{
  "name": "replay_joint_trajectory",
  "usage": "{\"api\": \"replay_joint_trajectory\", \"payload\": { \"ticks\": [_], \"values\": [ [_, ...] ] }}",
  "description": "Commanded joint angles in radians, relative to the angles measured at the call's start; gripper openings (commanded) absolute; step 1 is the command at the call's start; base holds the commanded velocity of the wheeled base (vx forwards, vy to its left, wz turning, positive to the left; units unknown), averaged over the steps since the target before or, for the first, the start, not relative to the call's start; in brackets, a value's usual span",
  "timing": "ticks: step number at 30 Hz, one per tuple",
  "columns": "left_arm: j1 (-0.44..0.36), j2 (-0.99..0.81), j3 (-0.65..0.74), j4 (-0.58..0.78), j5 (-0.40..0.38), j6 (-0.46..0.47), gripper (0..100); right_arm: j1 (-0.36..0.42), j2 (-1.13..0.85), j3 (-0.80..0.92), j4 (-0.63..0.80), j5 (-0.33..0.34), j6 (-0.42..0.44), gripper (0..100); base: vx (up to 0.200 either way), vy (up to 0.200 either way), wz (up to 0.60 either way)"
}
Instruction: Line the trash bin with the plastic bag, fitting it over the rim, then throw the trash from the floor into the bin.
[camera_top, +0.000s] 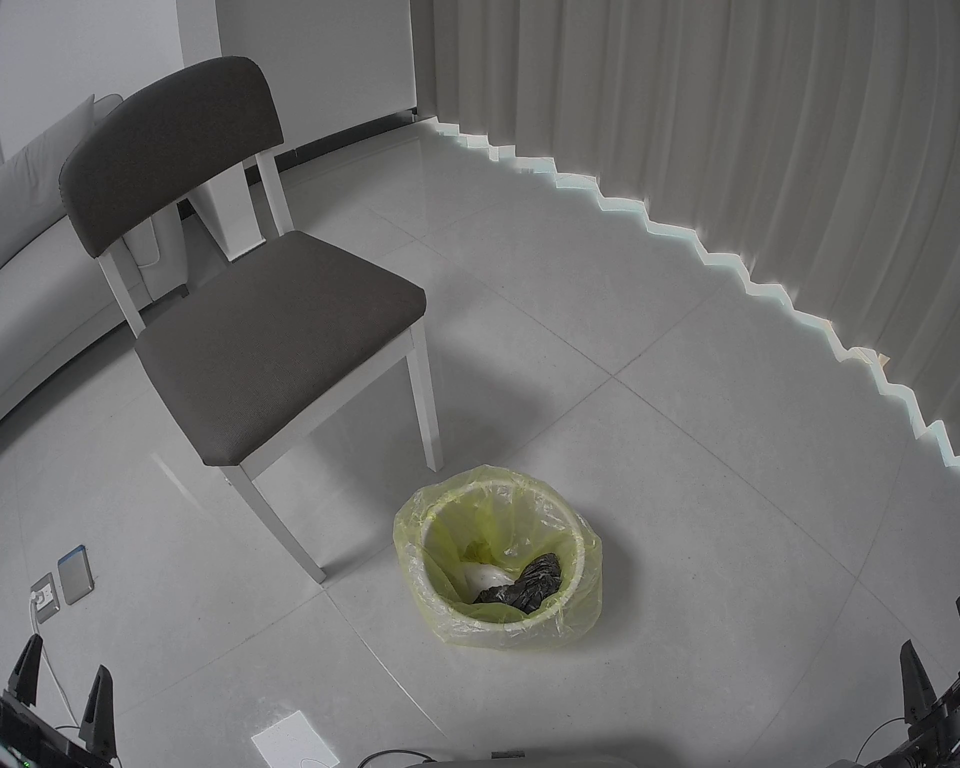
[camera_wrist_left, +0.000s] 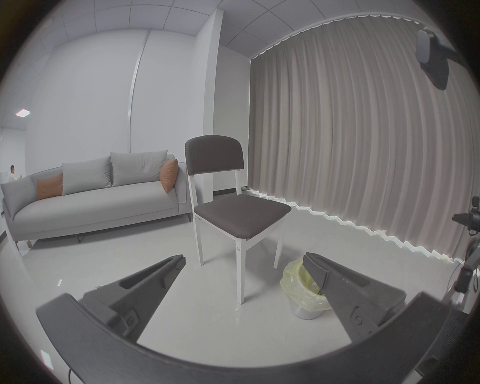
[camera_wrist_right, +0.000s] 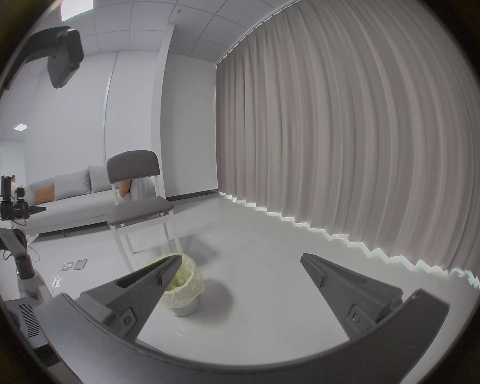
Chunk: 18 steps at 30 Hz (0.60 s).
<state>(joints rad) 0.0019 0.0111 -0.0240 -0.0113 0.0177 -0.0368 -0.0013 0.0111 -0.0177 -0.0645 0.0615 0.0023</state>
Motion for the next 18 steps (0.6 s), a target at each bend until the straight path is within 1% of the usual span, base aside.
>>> {"api": "replay_joint_trajectory", "payload": {
  "ticks": [1, 2, 3, 4, 5, 6, 7, 8, 9, 10, 12, 13, 18],
  "values": [
    [0.001, -0.011, 0.024, 0.002, 0.002, 0.005, 100, 0.0, -0.006, 0.018, -0.008, 0.018, 0.001, 100, 0.0, 0.0, 0.0],
    [0.0, -0.011, 0.024, 0.002, 0.002, 0.008, 100, 0.0, -0.008, 0.018, -0.014, 0.078, 0.001, 100, 0.0, 0.0, 0.0],
    [0.001, -0.011, 0.024, 0.002, 0.001, 0.009, 100, 0.001, -0.008, 0.018, -0.015, 0.109, -0.001, 100, 0.0, 0.0, 0.0],
    [0.001, -0.011, 0.024, 0.002, 0.001, 0.009, 100, 0.001, -0.008, 0.018, -0.015, 0.109, -0.001, 100, 0.0, 0.0, 0.0],
    [0.001, -0.011, 0.024, 0.002, 0.001, 0.012, 100, 0.001, -0.008, 0.018, -0.014, 0.126, 0.007, 100, 0.0, 0.0, 0.0],
    [0.001, -0.011, 0.024, 0.002, 0.001, 0.012, 100, 0.001, -0.008, 0.018, -0.012, 0.123, 0.013, 100, 0.0, 0.0, 0.0],
    [0.001, -0.011, 0.024, 0.002, -0.001, 0.015, 100, 0.001, -0.008, 0.018, -0.012, 0.116, 0.021, 100, 0.0, 0.0, 0.0],
    [0.001, -0.011, 0.024, 0.002, -0.002, 0.018, 100, 0.001, -0.008, 0.018, -0.012, 0.095, 0.03, 100, 0.0, 0.0, 0.0],
    [0.001, -0.011, 0.024, 0.002, -0.002, 0.018, 100, 0.001, -0.008, 0.018, -0.012, 0.095, 0.03, 100, 0.0, 0.0, 0.0],
    [0.001, -0.011, 0.024, 0.002, -0.002, 0.014, 100, 0.001, -0.008, 0.018, -0.008, 0.003, 0.034, 100, 0.0, 0.0, 0.0],
    [0.0, -0.011, 0.024, 0.002, -0.002, 0.011, 100, 0.001, -0.008, 0.018, -0.012, -0.046, 0.036, 100, 0.0, 0.0, 0.0],
    [0.0, -0.011, 0.024, 0.005, -0.004, 0.018, 100, 0.001, -0.008, 0.018, -0.012, -0.054, 0.036, 100, 0.0, 0.0, 0.0],
    [0.0, -0.011, 0.024, 0.005, -0.004, 0.028, 100, 0.001, -0.01, 0.018, -0.02, -0.048, 0.033, 100, 0.0, 0.0, 0.0]
  ]
}}
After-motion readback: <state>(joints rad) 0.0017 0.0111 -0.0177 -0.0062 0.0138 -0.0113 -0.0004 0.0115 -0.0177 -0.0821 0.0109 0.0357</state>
